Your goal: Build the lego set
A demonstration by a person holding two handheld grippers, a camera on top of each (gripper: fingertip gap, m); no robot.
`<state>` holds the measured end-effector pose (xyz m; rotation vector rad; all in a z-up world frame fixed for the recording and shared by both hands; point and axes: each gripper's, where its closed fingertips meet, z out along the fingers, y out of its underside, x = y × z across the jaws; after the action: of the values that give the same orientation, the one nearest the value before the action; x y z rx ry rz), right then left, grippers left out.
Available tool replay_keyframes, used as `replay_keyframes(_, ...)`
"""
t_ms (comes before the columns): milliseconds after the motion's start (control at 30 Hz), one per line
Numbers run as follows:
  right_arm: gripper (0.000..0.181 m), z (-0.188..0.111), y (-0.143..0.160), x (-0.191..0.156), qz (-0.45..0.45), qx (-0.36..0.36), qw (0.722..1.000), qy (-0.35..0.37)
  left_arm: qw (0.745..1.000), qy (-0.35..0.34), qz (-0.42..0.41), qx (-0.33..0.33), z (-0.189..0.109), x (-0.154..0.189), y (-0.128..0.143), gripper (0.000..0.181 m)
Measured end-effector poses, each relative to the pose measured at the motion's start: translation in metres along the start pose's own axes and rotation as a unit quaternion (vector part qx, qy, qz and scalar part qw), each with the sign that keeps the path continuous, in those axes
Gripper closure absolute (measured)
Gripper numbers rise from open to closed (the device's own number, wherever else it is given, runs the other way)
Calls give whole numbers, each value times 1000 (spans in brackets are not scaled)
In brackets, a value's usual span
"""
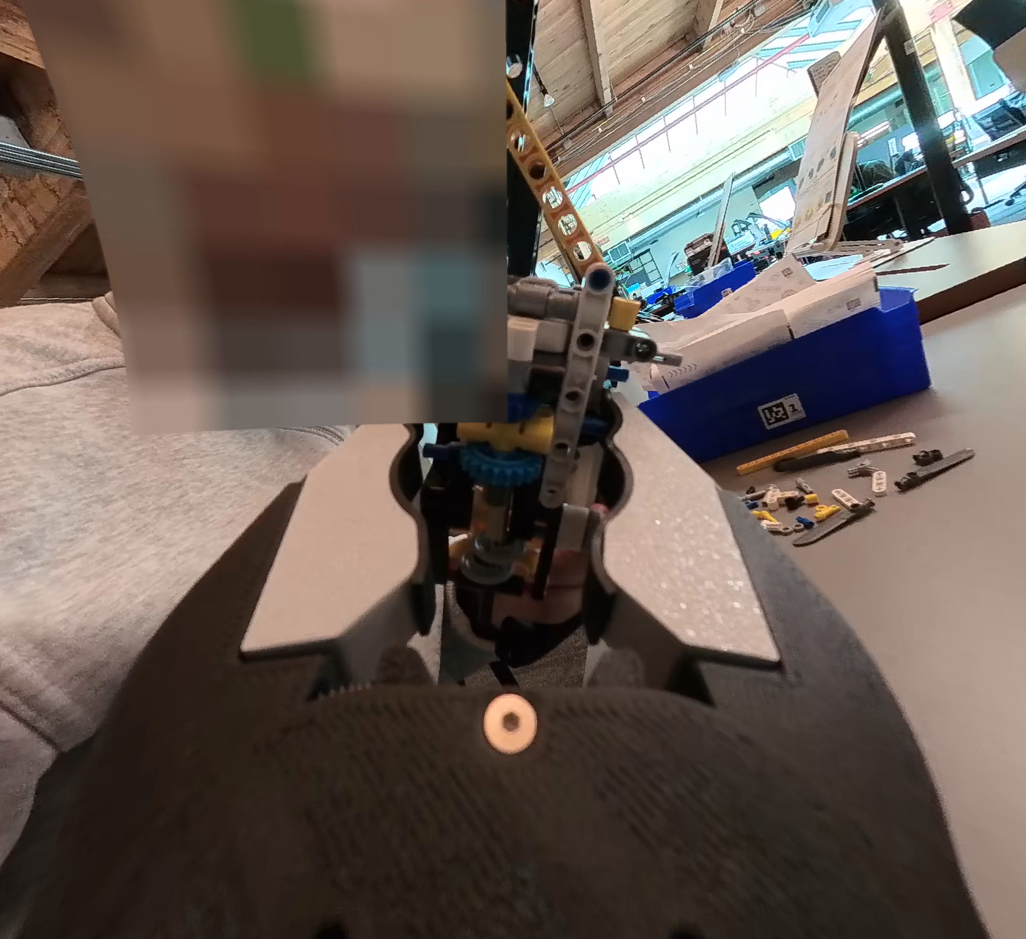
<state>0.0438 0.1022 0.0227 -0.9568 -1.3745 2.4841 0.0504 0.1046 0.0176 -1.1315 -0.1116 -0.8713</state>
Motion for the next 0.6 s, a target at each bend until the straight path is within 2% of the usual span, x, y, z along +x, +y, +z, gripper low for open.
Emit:
replay_keyframes(33, 119, 0, 0, 0, 0, 0, 1000, 1, 1000, 0, -1, 0, 0, 0, 0, 123)
replay_keyframes(600, 119, 0, 0, 0, -1, 7, 1000, 0, 1000, -2, -2, 1, 0, 0, 0, 123)
